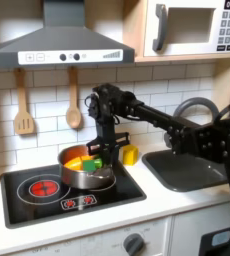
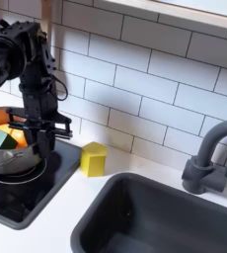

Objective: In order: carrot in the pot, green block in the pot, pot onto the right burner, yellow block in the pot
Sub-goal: 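Move the pot onto the right burner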

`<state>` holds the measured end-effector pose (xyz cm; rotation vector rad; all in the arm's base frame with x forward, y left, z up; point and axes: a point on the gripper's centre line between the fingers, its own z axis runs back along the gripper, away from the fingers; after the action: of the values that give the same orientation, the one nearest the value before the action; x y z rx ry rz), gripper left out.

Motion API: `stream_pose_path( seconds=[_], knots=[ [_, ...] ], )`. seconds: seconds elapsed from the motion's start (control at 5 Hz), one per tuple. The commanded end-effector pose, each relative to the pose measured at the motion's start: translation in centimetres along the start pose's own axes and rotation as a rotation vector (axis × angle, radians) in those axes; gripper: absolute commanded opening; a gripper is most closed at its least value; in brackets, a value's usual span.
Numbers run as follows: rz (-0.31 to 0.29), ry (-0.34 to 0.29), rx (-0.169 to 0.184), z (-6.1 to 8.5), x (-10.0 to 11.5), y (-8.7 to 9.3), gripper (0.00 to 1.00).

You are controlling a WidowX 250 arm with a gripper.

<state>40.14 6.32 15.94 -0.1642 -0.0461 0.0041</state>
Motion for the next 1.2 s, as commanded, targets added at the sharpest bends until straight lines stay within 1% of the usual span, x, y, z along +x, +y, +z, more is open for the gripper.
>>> stream_pose_path(
  seconds=[0.0, 0.2, 0.4, 0.6, 0.8, 1.0],
  knots=[
    [-0.021, 0.000, -0.011, -0.2, -0.1, -1.4, 0.00],
    [-0.009, -0.003, -0.001, -0.3, -0.5, -1.5, 0.00],
    [0.007, -0.079, 0.005, 1.5, -0.9, -1.7, 1.00],
    [0.011, -0.113, 0.004, 2.8, -0.6, -2.5, 1.00],
    [0.024, -0.160, 0.011, 4.7, -0.9, -3.0, 1.00],
    [0.029, -0.183, 0.011, 5.4, -0.9, -3.2, 1.00]
  ],
)
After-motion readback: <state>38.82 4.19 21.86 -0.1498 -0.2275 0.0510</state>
